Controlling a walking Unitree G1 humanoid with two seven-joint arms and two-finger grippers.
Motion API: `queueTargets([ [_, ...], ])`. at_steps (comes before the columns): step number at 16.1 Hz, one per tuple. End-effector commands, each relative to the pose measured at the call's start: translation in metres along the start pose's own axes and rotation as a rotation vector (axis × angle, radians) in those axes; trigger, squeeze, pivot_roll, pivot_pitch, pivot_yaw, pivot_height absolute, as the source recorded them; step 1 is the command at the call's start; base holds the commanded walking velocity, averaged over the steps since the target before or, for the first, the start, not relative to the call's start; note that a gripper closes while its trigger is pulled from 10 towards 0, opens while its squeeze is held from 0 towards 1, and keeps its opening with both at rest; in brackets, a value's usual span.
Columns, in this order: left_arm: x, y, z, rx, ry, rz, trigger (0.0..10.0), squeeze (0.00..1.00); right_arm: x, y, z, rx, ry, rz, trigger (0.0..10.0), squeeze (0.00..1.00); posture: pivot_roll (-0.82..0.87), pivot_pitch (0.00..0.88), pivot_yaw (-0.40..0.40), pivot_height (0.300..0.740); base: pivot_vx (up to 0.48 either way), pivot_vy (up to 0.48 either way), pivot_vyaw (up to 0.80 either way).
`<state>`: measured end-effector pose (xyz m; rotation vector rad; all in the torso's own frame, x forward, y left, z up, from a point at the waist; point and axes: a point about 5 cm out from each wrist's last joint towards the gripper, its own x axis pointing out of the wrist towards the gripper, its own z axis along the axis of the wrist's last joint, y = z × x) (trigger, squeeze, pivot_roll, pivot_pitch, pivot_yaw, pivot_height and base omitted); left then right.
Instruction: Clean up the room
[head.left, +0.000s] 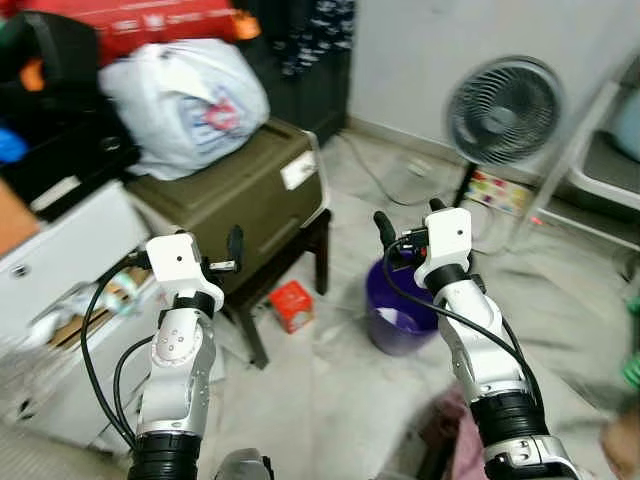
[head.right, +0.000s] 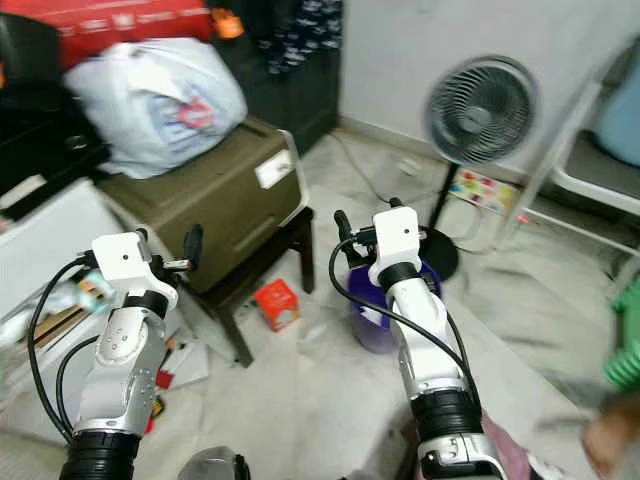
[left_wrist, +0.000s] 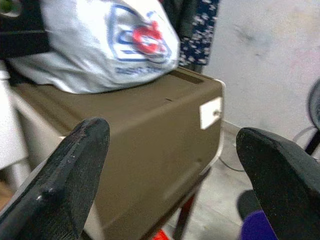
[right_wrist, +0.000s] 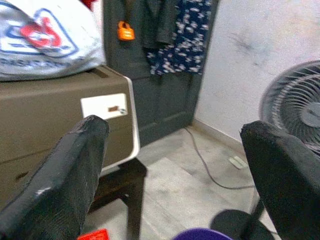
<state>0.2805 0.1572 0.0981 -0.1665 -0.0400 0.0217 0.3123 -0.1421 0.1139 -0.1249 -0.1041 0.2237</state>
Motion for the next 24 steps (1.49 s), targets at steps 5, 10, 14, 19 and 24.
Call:
queueTargets([
  [5,0.0015,-0.0008,-0.0014,-0.010,0.019,0.006,10.0,0.00,0.0012,-0.0013,0.0019,0.010,-0.004,-0.008,10.0,0.00,-0.01,0.000,0.000,0.740,0.000,0.000,-0.16],
  [10,0.0017,-0.0013,-0.0016,-0.029,0.022,0.008,10.0,0.00,0.0010,-0.0017,0.0015,0.011,-0.002,-0.011,10.0,0.00,-0.01,0.000,0.000,0.740,0.000,0.000,0.00],
  [14,0.0015,-0.0014,-0.0015,-0.025,0.023,0.006,10.0,0.00,0.0006,-0.0016,0.0011,0.010,-0.001,-0.010,10.0,0.00,-0.01,0.000,0.000,0.740,0.000,0.000,0.00],
  [19,0.0017,-0.0013,-0.0015,-0.030,0.024,0.007,10.0,0.00,0.0009,-0.0012,0.0011,0.010,-0.001,-0.010,10.0,0.00,-0.01,0.000,0.000,0.740,0.000,0.000,0.00],
  [24,0.0016,-0.0018,-0.0013,-0.033,0.024,0.003,10.0,0.00,0.0007,-0.0011,0.0008,0.012,0.000,-0.011,10.0,0.00,-0.01,0.000,0.000,0.740,0.000,0.248,0.00],
])
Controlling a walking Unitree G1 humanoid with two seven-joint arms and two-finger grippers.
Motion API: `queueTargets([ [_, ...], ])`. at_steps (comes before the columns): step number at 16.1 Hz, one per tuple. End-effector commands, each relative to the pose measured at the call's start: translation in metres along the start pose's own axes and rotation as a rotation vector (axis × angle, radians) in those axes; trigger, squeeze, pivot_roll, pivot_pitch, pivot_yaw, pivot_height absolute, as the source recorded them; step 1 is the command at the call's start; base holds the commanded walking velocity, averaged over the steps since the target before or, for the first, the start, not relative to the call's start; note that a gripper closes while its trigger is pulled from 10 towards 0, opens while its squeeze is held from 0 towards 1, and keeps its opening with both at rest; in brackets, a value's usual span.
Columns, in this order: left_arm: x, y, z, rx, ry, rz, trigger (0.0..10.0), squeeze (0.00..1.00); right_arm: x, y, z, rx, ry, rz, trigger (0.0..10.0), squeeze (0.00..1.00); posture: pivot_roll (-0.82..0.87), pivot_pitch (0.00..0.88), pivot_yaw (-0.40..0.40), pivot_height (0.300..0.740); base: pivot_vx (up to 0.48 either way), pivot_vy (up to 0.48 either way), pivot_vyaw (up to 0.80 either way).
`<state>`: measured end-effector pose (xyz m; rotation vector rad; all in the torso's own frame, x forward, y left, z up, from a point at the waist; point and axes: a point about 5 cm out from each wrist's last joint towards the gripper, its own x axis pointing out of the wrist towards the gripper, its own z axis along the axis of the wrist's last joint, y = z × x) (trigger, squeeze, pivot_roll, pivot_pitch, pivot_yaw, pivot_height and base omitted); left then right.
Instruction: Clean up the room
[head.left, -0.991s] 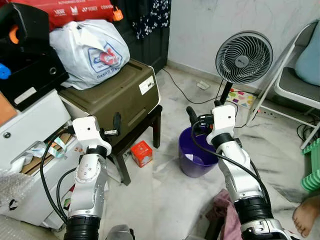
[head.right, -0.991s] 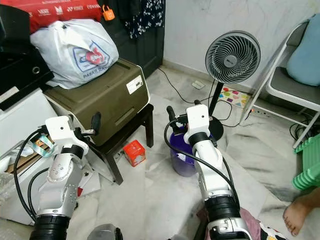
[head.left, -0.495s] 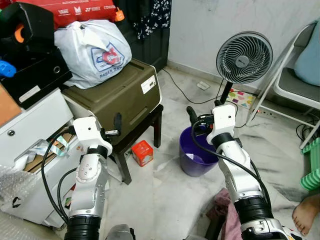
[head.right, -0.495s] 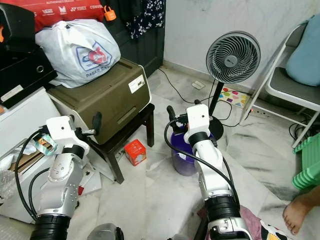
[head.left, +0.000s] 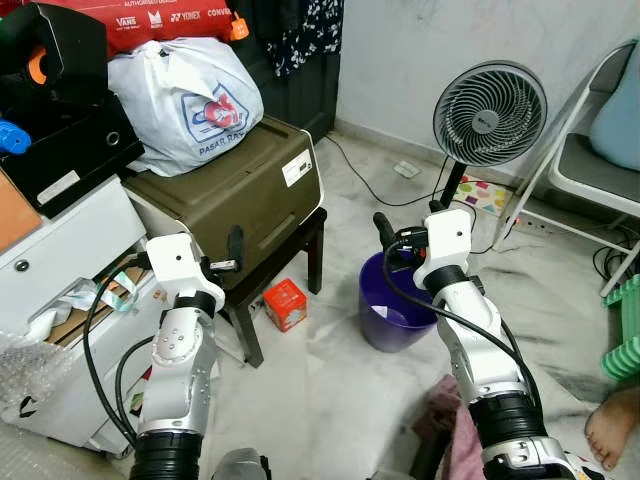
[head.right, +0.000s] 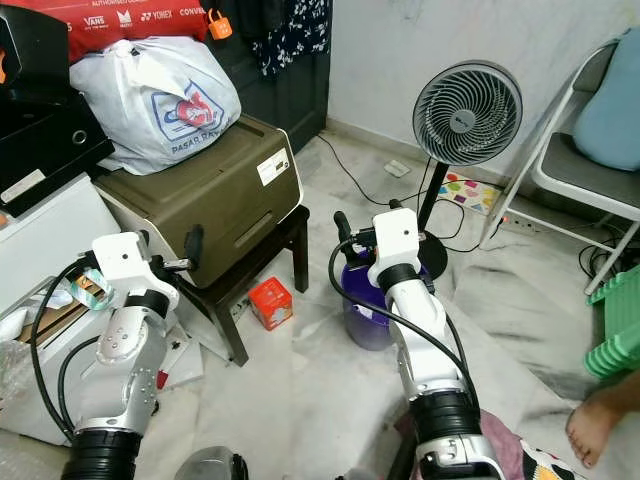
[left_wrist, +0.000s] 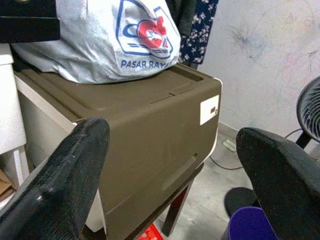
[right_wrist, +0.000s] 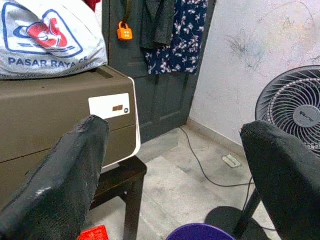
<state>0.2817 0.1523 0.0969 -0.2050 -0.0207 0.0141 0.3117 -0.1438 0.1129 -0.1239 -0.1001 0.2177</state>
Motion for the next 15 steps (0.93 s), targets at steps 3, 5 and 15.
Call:
queueTargets([
  [3,0.0008,0.0027,0.0008,0.005,0.004,0.008,10.0,0.00,0.0020,0.0002,0.0020,0.011,-0.005,-0.007,10.0,0.00,-0.01,0.000,0.000,0.740,0.000,0.464,0.00],
  [5,0.0009,0.0026,0.0013,0.002,0.001,0.009,10.0,0.00,0.0021,0.0001,0.0023,0.010,-0.005,-0.008,10.0,0.00,-0.01,0.000,0.000,0.740,0.000,0.000,0.00],
  [15,-0.0001,0.0000,0.0023,0.014,-0.013,-0.010,10.0,0.00,0.0024,0.0011,0.0042,-0.043,-0.020,0.010,10.0,0.00,0.00,0.000,-0.005,0.740,0.000,0.000,0.14],
])
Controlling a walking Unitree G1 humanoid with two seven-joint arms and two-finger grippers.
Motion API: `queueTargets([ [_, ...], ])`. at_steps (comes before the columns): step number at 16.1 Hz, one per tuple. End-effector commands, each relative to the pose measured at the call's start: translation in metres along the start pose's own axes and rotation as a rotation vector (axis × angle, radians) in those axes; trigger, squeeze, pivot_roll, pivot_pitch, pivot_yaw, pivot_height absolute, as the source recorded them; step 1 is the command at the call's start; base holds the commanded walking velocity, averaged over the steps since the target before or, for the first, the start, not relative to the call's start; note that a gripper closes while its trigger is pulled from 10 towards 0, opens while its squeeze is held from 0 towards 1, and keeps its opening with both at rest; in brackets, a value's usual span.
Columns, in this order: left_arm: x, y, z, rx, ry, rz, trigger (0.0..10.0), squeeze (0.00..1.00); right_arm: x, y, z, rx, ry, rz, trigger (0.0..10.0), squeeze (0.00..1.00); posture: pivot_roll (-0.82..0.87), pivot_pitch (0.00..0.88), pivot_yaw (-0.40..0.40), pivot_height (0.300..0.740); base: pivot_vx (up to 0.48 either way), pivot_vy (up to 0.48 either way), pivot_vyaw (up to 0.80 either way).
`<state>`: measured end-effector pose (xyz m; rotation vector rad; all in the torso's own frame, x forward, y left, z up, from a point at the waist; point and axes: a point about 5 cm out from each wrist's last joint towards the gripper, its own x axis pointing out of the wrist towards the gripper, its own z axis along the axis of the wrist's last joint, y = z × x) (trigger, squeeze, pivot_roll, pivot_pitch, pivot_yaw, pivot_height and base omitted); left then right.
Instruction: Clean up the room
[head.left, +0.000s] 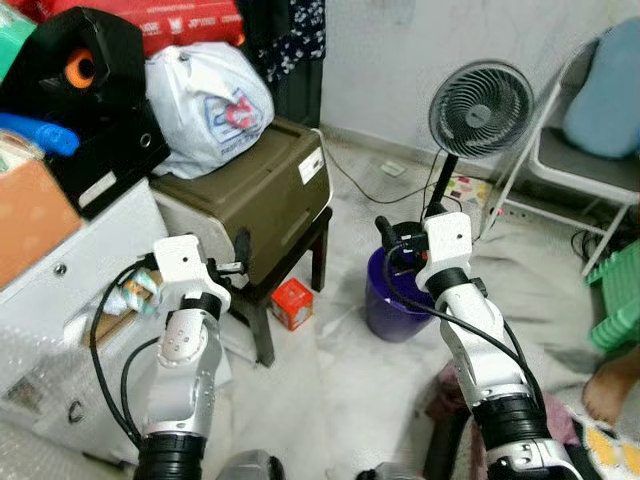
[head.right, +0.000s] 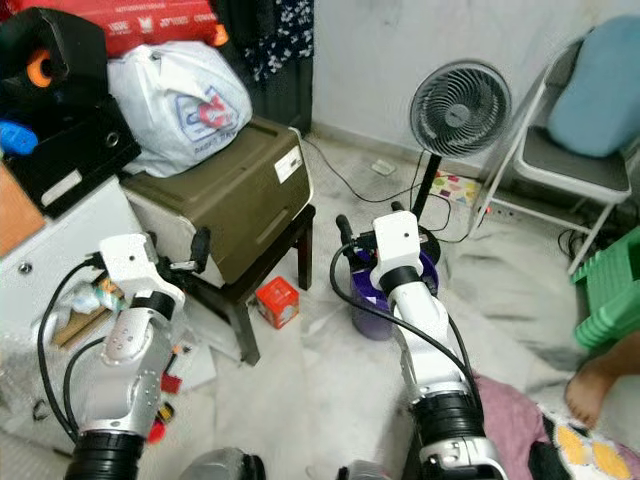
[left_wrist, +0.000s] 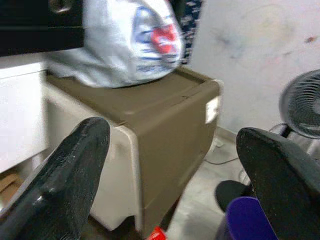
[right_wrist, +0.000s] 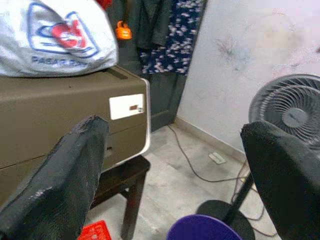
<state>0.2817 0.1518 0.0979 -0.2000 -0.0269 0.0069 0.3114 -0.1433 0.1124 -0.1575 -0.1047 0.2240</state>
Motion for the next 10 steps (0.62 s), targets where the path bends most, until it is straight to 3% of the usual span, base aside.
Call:
queueTargets([
  [1,-0.0002,0.0008,0.0014,0.010,-0.008,-0.003,10.0,0.00,0.0028,0.0004,0.0045,-0.008,-0.018,0.001,10.0,0.00,0.00,0.000,-0.005,0.740,0.000,0.000,0.80],
  [10,0.0027,-0.0012,0.0030,0.018,-0.016,-0.017,10.0,0.00,0.0045,0.0006,0.0044,-0.005,-0.017,0.000,10.0,0.00,-0.01,0.000,-0.003,0.740,0.000,0.000,0.80],
])
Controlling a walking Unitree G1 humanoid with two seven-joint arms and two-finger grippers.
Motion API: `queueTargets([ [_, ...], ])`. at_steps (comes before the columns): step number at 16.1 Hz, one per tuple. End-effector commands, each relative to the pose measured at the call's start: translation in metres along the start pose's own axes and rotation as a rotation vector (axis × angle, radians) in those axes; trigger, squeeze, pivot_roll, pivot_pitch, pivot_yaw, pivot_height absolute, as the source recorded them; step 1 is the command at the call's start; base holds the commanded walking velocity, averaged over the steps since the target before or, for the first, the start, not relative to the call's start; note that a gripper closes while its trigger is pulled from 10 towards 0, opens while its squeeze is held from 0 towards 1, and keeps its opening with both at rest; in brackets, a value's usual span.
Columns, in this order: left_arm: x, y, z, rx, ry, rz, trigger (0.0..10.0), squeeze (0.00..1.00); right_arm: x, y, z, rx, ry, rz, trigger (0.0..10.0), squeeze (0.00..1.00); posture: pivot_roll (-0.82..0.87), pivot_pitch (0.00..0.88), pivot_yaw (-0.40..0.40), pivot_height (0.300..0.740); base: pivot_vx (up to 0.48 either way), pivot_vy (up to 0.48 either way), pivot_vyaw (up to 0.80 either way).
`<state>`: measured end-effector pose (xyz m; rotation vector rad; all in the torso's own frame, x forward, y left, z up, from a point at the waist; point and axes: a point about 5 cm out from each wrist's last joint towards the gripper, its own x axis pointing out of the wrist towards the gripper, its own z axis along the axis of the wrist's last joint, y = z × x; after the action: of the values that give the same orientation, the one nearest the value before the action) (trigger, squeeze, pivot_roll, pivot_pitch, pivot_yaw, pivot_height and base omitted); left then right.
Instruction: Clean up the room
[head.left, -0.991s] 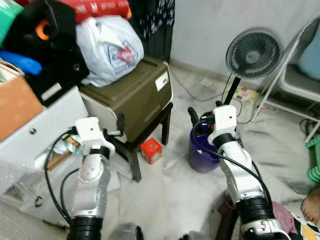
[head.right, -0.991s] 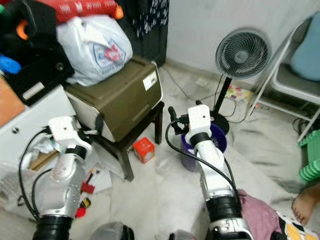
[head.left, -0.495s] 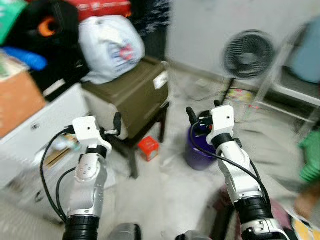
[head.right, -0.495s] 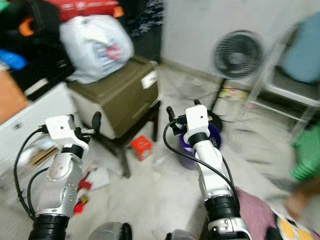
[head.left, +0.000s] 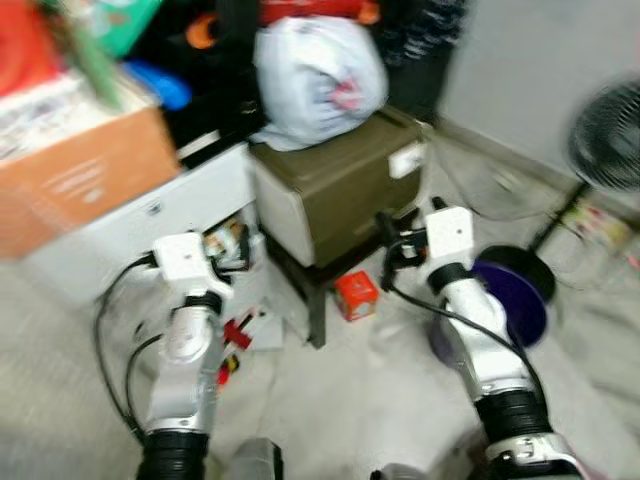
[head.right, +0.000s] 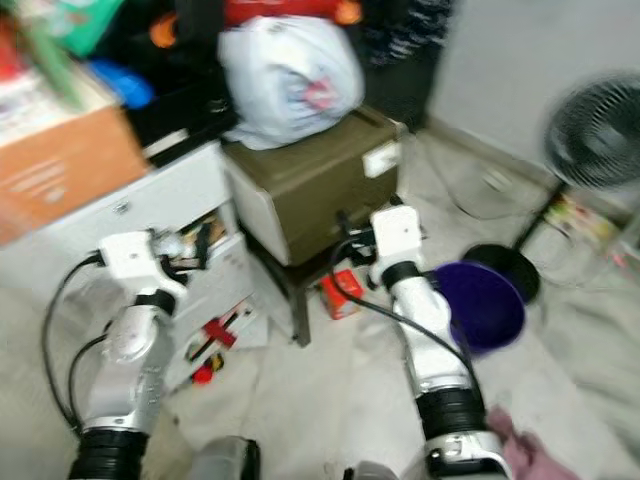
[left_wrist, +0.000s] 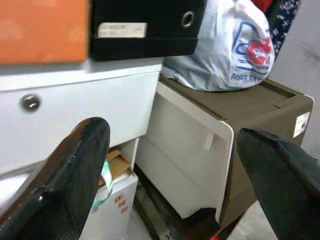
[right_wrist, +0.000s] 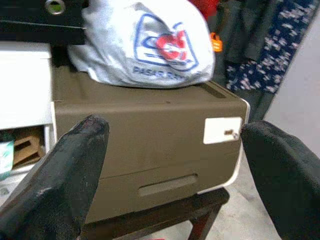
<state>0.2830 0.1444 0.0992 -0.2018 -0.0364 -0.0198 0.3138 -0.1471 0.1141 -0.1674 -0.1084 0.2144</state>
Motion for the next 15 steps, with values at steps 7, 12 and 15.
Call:
queueTargets([
  [7,-0.025,0.033,0.006,0.143,0.007,0.026,10.0,0.00,-0.007,-0.011,-0.003,-0.012,0.005,-0.052,10.0,0.00,0.00,0.000,0.000,0.740,0.000,0.000,0.72],
  [12,-0.045,0.041,0.006,0.264,0.017,-0.037,10.0,0.00,-0.029,-0.020,-0.016,-0.068,0.050,-0.082,10.0,0.00,0.00,0.000,-0.006,0.740,0.000,0.000,0.14],
  [15,-0.035,0.025,0.010,0.272,-0.025,-0.060,10.0,0.00,-0.020,-0.020,-0.012,-0.066,0.036,-0.085,10.0,0.00,-0.01,0.000,-0.007,0.740,0.000,0.000,0.16],
])
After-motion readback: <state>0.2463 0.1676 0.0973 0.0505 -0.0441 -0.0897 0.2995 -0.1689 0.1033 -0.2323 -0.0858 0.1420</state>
